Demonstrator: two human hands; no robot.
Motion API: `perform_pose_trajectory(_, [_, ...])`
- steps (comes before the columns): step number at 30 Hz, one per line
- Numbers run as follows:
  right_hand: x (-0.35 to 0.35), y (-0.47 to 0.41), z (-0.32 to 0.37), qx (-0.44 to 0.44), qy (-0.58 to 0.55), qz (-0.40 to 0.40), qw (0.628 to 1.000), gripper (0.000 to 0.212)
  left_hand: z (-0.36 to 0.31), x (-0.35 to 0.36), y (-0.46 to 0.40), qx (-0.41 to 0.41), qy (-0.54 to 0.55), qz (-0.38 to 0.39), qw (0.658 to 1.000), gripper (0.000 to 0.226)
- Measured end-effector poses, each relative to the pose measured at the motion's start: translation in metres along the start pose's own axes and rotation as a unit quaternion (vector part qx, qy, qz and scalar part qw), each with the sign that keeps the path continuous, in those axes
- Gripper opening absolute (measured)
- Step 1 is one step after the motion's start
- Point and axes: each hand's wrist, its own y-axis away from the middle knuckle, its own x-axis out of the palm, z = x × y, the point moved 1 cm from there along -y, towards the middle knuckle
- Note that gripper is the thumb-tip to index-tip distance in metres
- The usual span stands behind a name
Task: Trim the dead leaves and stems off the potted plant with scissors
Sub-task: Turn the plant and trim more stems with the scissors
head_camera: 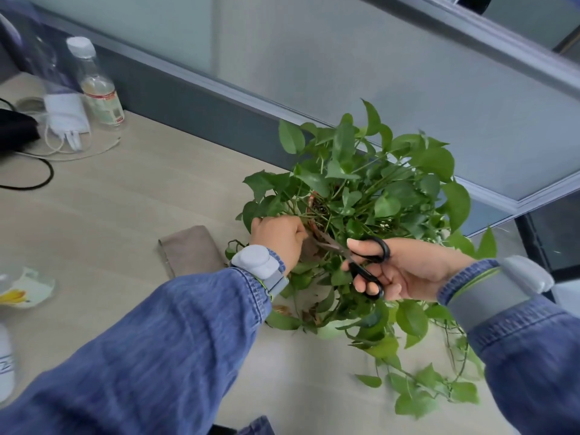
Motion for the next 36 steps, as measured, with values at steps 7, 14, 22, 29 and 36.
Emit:
perform_pose_trajectory(7, [-0.003, 0.004, -0.003, 0.001, -0.027, 0.007, 1.000, 0.051, -0.006, -0.012, 0.005, -0.031, 0.042, -0.009, 0.999, 0.021])
perform_pose_trajectory(14, [-0.003, 0.007, -0.002, -0.002, -0.027, 0.000, 1.000, 0.048, -0.028, -0.005, 0.035, 0.118, 0.084, -0.054, 0.988, 0.036])
perform_pose_trajectory(22, [-0.008, 0.011, -0.005, -0.004, -0.022, -0.006, 1.000, 0.050, -0.024, 0.016, 0.017, 0.042, 0.026, 0.003, 0.999, 0.021])
perform_pose_trajectory(29, [-0.009, 0.012, -0.007, -0.009, -0.020, 0.002, 1.000, 0.050, -0.024, 0.021, 0.015, 0.028, 0.028, -0.002, 0.999, 0.015])
perform_pose_trajectory(36, [-0.011, 0.010, -0.009, -0.017, -0.019, 0.008, 1.000, 0.051, -0.027, 0.022, 0.016, 0.039, -0.009, -0.006, 0.999, 0.023])
